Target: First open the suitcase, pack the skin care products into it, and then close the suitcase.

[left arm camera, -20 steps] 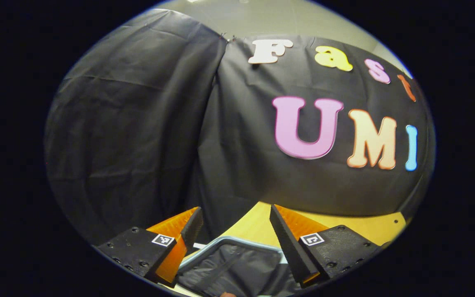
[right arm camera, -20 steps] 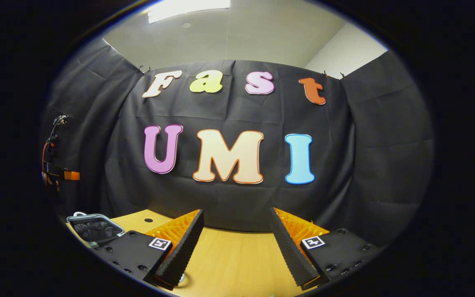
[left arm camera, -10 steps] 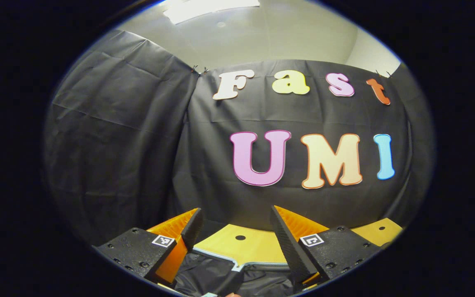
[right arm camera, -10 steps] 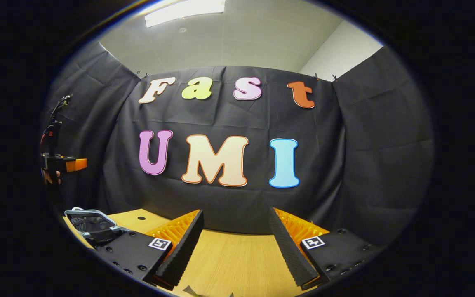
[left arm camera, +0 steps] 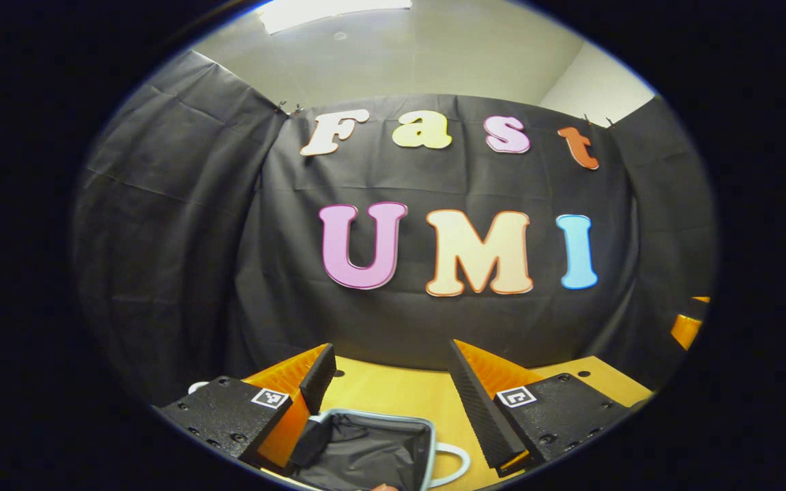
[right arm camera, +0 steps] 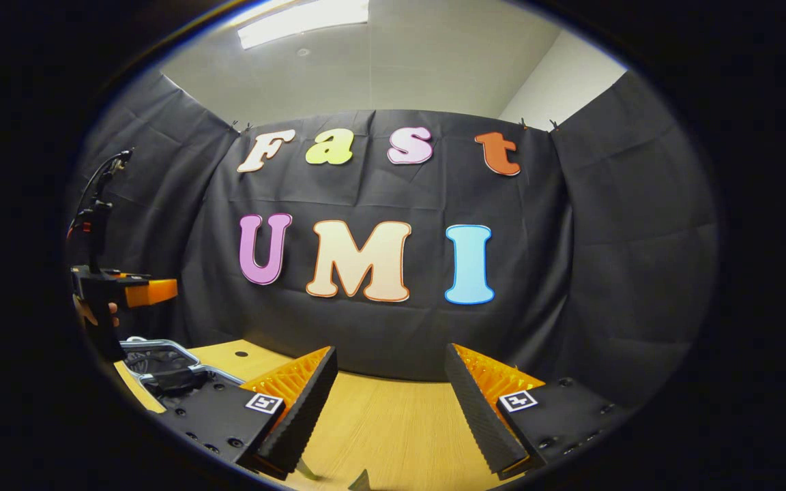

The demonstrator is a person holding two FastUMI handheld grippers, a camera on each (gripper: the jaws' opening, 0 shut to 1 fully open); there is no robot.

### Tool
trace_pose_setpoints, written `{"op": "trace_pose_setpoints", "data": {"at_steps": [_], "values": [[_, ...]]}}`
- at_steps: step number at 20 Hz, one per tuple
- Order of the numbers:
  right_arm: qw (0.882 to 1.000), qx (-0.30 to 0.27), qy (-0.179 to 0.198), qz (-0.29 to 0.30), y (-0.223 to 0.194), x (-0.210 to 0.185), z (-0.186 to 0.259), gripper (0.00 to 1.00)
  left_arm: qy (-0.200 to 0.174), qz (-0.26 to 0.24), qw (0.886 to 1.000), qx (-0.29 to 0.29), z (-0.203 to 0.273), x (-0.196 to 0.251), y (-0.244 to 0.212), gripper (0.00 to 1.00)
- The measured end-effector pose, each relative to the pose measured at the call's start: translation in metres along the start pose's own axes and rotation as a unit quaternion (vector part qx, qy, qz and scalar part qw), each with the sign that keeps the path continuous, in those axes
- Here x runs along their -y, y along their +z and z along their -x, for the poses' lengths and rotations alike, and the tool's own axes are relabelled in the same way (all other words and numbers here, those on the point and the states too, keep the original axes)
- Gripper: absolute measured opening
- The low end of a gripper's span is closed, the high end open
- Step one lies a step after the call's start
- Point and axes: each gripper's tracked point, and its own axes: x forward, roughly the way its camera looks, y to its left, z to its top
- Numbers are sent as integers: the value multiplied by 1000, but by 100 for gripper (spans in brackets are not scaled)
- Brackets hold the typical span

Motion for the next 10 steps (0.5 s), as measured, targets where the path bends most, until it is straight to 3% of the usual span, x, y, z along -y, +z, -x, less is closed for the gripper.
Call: {"op": "trace_pose_setpoints", "data": {"at_steps": [10], "values": [[1000,-22,3,-4,-22,25,19,99,-126,-19,990,-58,32,127,-82,94]]}}
